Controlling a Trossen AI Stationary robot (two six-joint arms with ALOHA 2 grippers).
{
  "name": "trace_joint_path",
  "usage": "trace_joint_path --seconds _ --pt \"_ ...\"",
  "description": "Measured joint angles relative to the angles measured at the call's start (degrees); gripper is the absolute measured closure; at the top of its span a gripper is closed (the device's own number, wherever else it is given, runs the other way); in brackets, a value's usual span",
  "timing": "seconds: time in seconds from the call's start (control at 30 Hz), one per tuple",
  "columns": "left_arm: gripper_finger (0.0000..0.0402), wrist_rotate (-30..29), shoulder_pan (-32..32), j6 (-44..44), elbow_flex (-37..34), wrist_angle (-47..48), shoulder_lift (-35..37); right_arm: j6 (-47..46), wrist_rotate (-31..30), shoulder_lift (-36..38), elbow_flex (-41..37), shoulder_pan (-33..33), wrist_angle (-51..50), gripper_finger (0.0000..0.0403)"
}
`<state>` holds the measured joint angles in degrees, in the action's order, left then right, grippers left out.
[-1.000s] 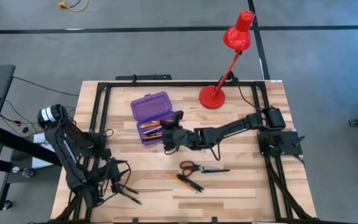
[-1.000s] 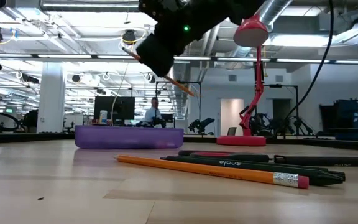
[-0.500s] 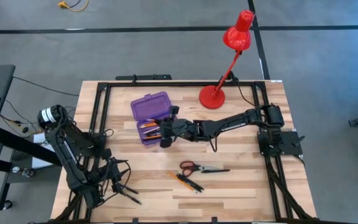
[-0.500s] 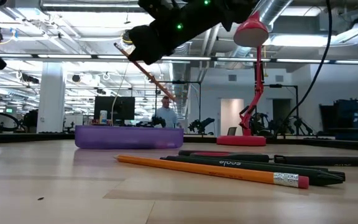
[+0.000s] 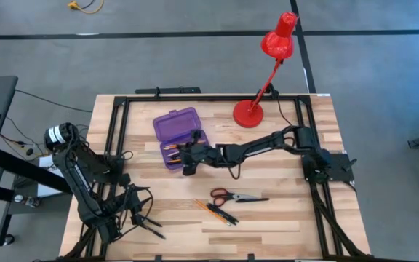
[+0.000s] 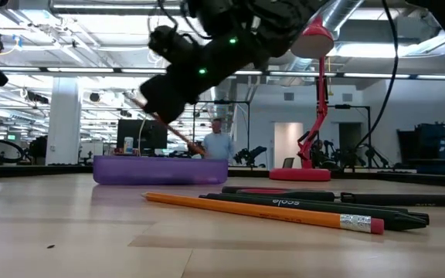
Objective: Pick & place school supplies into a supply box
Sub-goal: Put the yellow pencil into the purple supply box
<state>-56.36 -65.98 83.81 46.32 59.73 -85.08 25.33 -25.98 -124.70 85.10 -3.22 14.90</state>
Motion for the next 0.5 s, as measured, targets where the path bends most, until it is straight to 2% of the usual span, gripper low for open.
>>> trace_joint_path --seconds 0.2,0.33,0.5 --pt "0.0244 0.61 0.0 0.0 0.01 0.36 0.0 -0.31 -1.01 -3.07 4.63 0.42 -8.82 0.0396" --pt "0.0244 1.01 0.0 0.0 0.01 0.59 0.0 -2.3 -0.92 -3.13 6.38 1.12 -14.58 0.0374" --pt "0.0244 0.15 0.04 0.02 0.01 1.03 0.02 -4.97 1.9 -2.71 6.42 2.39 -16.39 0.0342"
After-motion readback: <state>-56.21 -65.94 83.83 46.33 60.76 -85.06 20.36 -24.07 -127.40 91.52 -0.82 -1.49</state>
